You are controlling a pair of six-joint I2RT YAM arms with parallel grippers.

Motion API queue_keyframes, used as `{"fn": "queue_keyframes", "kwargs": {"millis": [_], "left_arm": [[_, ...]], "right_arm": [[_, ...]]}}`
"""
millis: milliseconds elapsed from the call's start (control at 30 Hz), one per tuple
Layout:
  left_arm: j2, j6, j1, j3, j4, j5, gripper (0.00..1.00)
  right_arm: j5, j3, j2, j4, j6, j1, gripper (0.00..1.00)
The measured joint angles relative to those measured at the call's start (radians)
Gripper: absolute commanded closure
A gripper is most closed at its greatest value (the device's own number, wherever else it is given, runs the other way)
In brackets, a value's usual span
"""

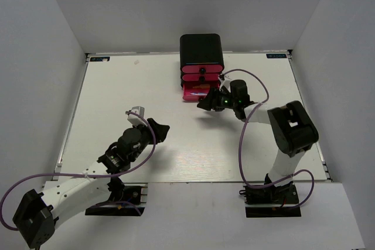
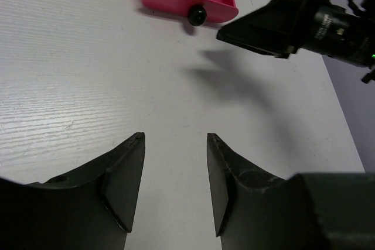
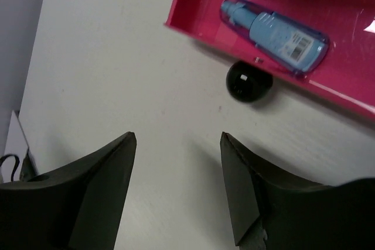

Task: Sort the stationery into containers
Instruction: Close the drawer

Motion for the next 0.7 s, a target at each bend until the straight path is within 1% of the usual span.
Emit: {"fn": "queue_keyframes", "kwargs": {"millis": [100, 167, 267, 467, 700], "left_arm": [[-0.023, -0.008, 0.000, -0.007, -0.003, 0.000, 0.43], [-0.036, -0.013, 0.000, -0.013, -0.013, 0.000, 0.43], [-0.045, -0.019, 0.000, -0.019, -0.023, -0.002, 0.43], [-0.045, -0.023, 0.000, -0.023, -0.026, -0.007, 0.43], [0.001, -0.022, 0.000, -0.026, -0.012, -0.012, 0.43]], "right_arm": [[0.055, 0.069, 0.088, 0.016, 0.066, 0.023, 0.34], [0.090, 0.100, 0.129, 0.019, 0.101, 0.032, 0.39], [0.131, 0.127, 0.162, 0.018, 0.134, 0.042, 0.42], [0.220, 0.132, 0.167, 0.011, 0.160, 0.060, 0.46], [0.280, 0.130, 0.167, 0.006, 0.168, 0.060, 0.46]]}}
